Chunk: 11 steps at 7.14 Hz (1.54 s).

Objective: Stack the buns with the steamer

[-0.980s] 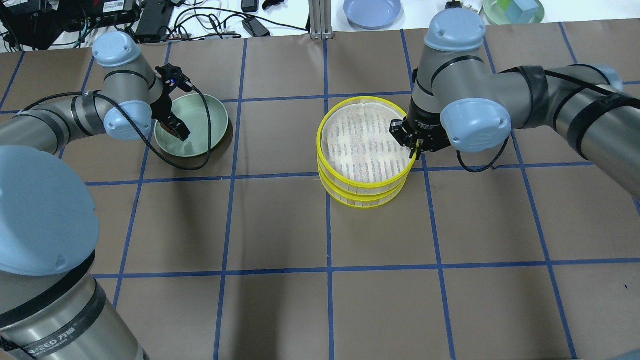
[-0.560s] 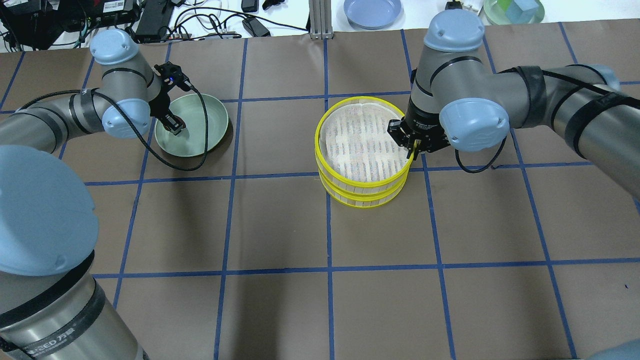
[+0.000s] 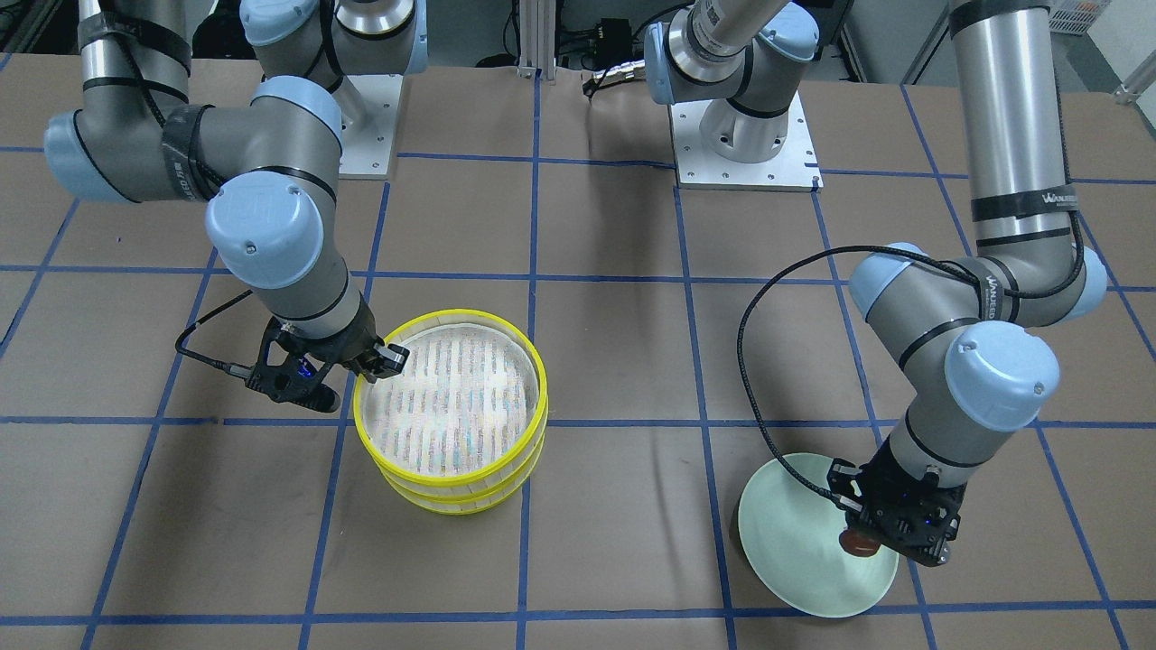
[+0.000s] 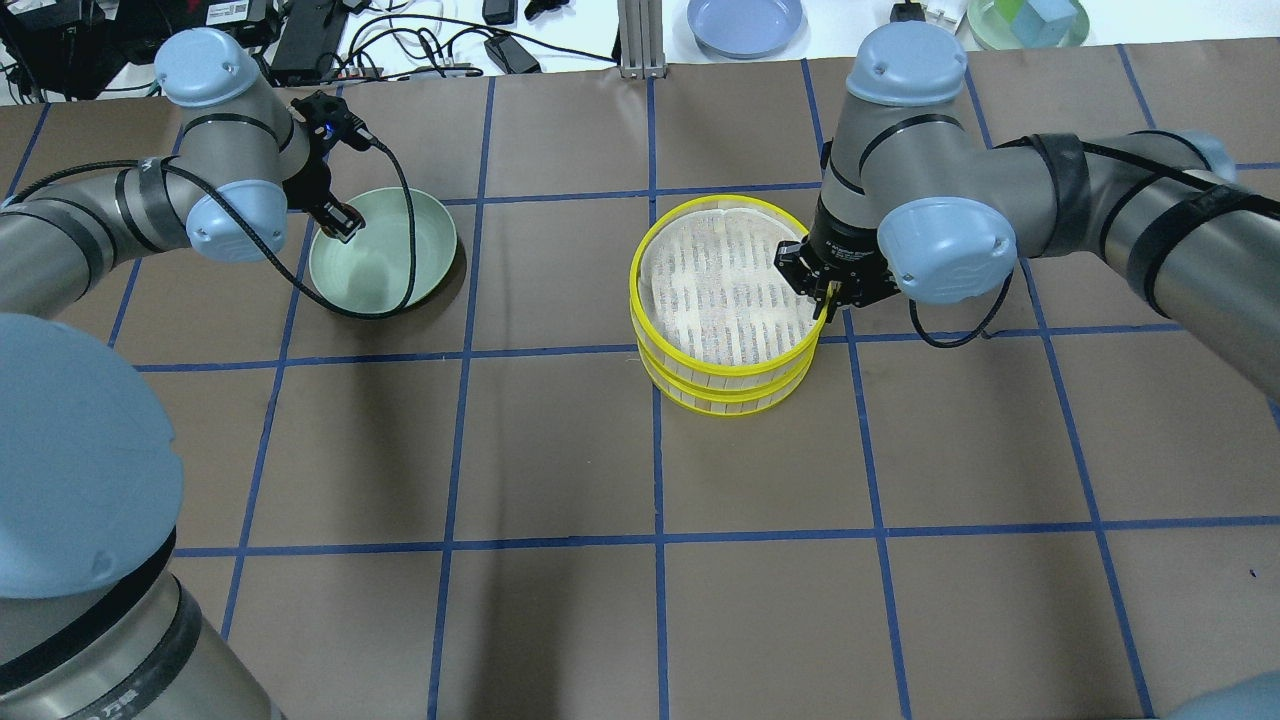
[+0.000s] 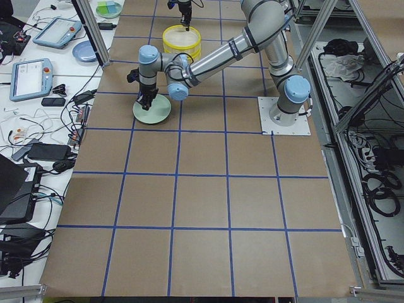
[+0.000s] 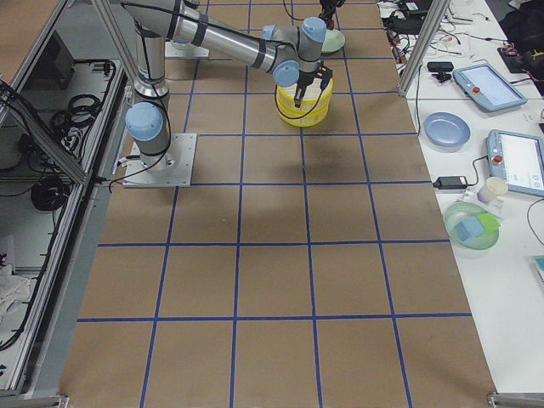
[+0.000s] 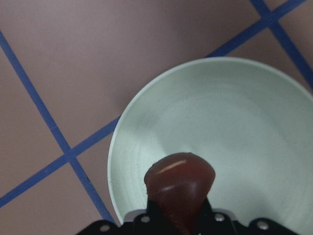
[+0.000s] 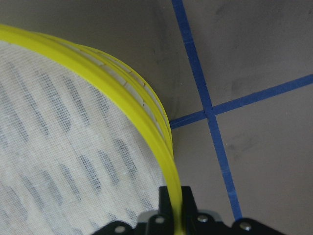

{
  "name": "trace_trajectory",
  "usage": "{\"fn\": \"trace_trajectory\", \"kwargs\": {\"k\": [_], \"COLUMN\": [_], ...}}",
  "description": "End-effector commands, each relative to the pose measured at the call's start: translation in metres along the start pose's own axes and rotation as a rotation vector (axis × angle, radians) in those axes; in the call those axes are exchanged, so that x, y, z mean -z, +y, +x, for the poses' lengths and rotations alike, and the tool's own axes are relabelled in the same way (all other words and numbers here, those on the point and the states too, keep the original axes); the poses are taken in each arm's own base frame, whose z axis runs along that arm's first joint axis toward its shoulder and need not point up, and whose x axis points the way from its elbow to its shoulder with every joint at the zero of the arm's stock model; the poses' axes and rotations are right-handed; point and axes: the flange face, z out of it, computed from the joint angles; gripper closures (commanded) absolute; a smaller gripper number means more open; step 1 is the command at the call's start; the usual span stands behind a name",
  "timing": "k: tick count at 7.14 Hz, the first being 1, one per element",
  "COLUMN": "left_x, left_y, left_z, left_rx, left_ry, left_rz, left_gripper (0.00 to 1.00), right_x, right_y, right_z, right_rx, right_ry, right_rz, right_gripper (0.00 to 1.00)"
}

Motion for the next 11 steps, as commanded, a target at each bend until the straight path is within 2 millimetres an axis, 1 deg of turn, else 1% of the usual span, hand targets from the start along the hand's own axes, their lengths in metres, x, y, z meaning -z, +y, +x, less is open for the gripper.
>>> {"fn": "trace_trajectory", "kwargs": {"k": [1,2,3,4,5,6,7,8,9,10,11], "left_x": [0.036,0.053,0.069,0.084,0.097,0.11,0.119,0.119,0.12,0.117,0.112], "left_y": [-0.022,-0.032,-0.042,-0.049,-0.056,-0.064,-0.071,-0.078,-0.084,-0.088,-0.091], "left_z": [0.036,0.057,0.078,0.097,0.122,0.146,0.165,0.187,0.22,0.262,0.294], "left_rx": [0.138,0.217,0.305,0.371,0.435,0.518,0.635,0.705,0.739,0.876,0.911], "left_ry": [-0.009,-0.002,0.043,0.064,0.078,0.125,0.21,0.254,0.277,0.309,0.328], "left_rz": [0.052,0.076,0.114,0.14,0.146,0.167,0.186,0.181,0.162,0.115,0.082], "left_gripper": [1.0,1.0,1.0,1.0,1.0,1.0,1.0,1.0,1.0,1.0,1.0], "right_x": [-0.002,-0.002,-0.003,-0.003,-0.003,0.011,0.059,0.101,0.132,0.159,0.178], "right_y": [0.0,0.0,0.0,0.0,0.0,-0.003,-0.007,0.0,0.012,0.025,0.036], "right_z": [0.0,0.0,0.0,0.0,-0.001,-0.001,0.005,0.018,0.03,0.041,0.044], "right_rx": [-0.001,-0.001,-0.001,-0.001,-0.001,0.012,0.009,-0.007,-0.009,0.007,0.005], "right_ry": [0.001,0.002,0.002,0.001,-0.003,-0.012,-0.039,-0.032,-0.022,-0.032,-0.049], "right_rz": [-0.004,-0.003,-0.006,-0.007,-0.007,0.031,0.104,0.077,0.043,0.054,0.066], "right_gripper": [0.85,0.8,0.71,0.51,0.32,0.1,0.0,0.0,0.0,0.0,0.0]}}
